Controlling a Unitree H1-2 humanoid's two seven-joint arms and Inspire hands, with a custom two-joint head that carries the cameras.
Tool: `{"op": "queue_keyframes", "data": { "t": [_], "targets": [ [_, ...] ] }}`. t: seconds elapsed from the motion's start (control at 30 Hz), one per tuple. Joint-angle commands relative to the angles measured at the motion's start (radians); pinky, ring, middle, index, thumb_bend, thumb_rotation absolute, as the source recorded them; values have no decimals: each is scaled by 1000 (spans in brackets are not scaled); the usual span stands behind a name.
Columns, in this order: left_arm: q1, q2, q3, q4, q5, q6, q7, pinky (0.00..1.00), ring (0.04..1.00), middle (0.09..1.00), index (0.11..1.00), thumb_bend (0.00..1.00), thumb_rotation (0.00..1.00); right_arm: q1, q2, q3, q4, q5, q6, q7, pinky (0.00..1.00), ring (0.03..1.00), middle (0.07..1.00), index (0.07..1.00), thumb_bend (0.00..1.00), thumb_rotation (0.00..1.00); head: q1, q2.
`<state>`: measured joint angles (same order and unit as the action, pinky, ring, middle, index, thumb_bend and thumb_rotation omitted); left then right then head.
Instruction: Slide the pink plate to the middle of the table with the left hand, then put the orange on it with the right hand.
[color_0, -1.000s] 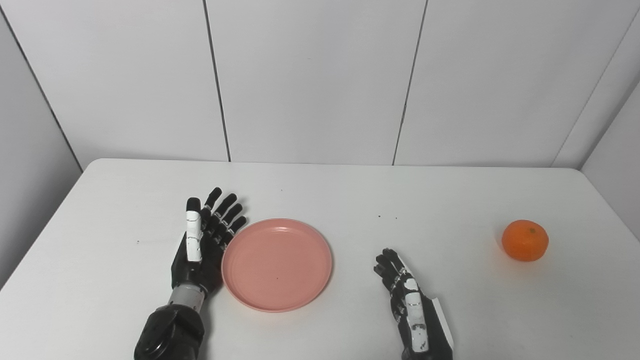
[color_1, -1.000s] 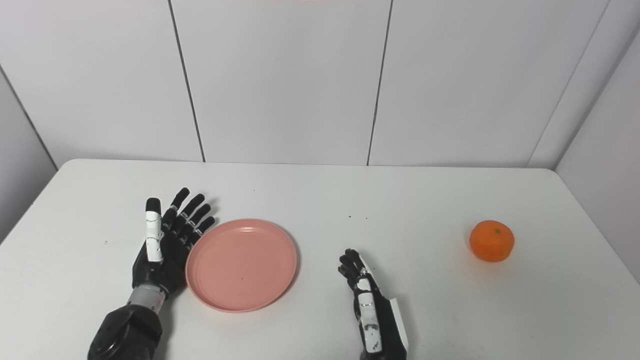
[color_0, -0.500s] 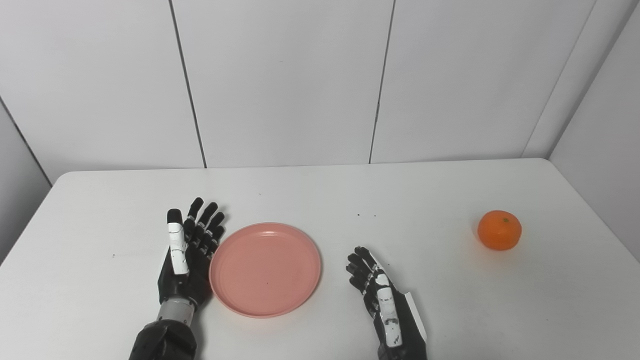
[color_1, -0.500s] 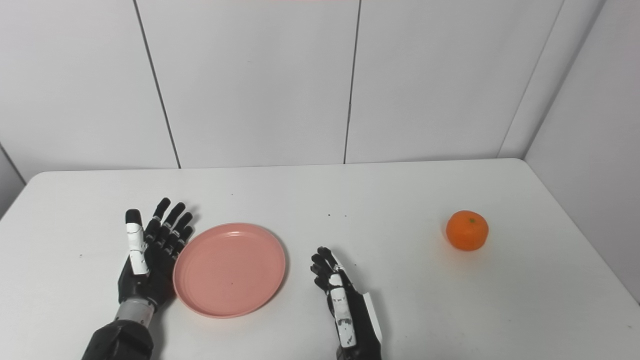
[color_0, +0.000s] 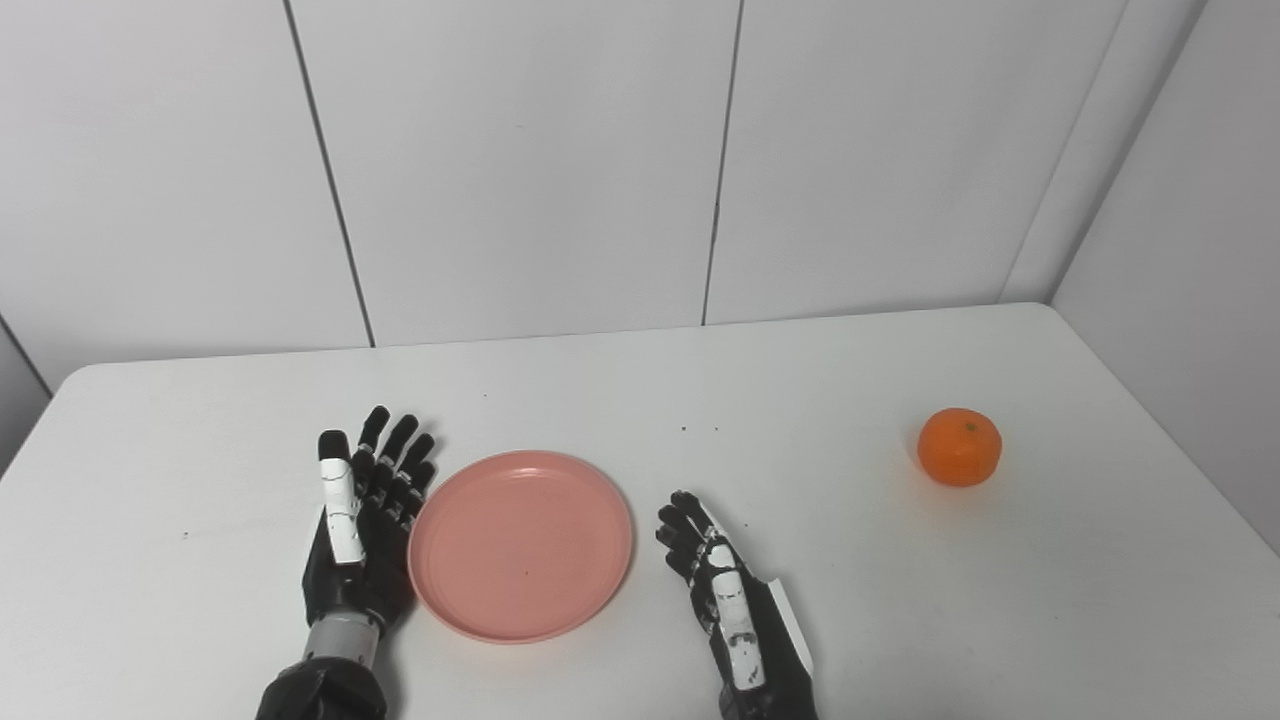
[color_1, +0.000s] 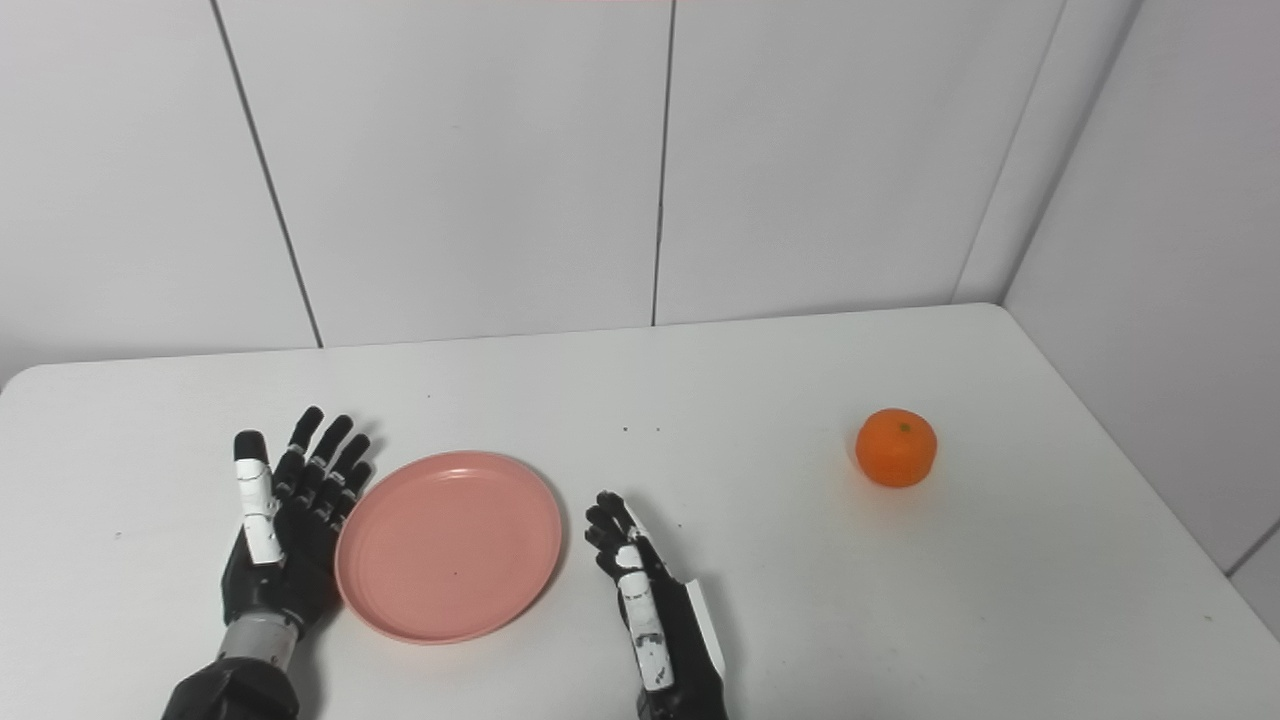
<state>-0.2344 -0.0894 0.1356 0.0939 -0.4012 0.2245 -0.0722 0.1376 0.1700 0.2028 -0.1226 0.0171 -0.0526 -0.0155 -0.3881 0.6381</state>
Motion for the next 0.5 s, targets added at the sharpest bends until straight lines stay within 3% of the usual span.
{"op": "queue_keyframes", "data": {
  "t": [0.0, 0.13, 0.47],
  "targets": [
    [31, -3, 0, 54, 6, 94, 35, 1000, 934, 935, 938, 906, 847, 10, 35, 7, 32, -5, -7, -9, 972, 903, 897, 896, 811, 1000, 1, 0],
    [33, -1, 2, 54, 3, 93, 33, 1000, 959, 947, 942, 905, 834, 10, 33, 12, 28, -12, -2, -16, 998, 906, 899, 898, 824, 1000, 7, 2],
    [36, -4, 2, 61, 1, 90, 34, 1000, 945, 936, 942, 906, 837, 9, 22, 6, 22, -4, -12, -15, 958, 901, 903, 903, 796, 1000, 16, 5]
  ]
}}
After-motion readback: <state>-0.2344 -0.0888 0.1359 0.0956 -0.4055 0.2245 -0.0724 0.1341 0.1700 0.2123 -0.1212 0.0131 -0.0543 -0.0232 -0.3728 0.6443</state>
